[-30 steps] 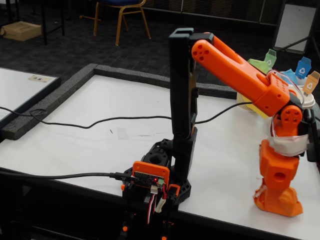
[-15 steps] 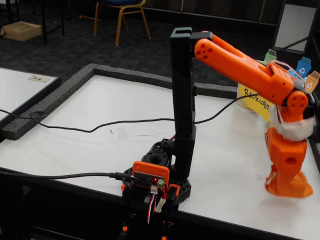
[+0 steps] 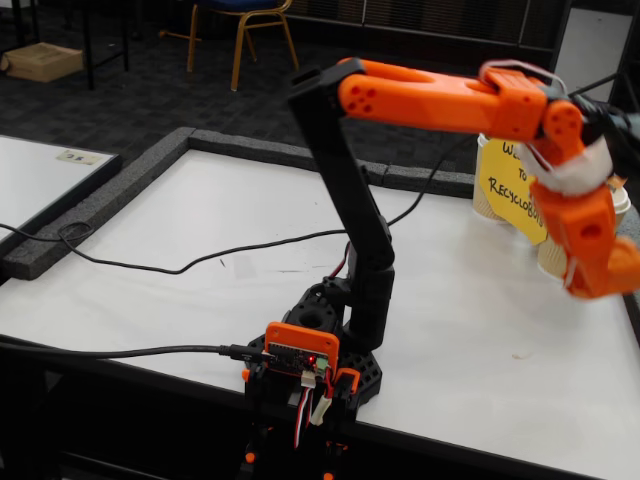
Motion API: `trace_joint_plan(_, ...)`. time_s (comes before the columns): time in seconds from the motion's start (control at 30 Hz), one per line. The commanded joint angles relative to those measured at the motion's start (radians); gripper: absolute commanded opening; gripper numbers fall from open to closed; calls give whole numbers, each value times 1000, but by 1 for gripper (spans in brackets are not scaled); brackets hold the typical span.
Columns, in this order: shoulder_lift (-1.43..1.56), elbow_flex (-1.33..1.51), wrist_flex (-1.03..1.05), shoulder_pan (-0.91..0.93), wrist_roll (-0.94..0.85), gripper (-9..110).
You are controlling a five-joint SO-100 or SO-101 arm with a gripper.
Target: Sort rubbish by color.
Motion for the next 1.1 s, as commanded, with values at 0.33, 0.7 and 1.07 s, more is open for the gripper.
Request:
trace_joint_plan(0.33, 446, -117, -52, -109, 209, 0)
trace_joint_plan(0.7, 609, -89, -98, -161, 379, 0)
trace_joint_plan(1.07, 595, 25, -250, -275, 446, 0)
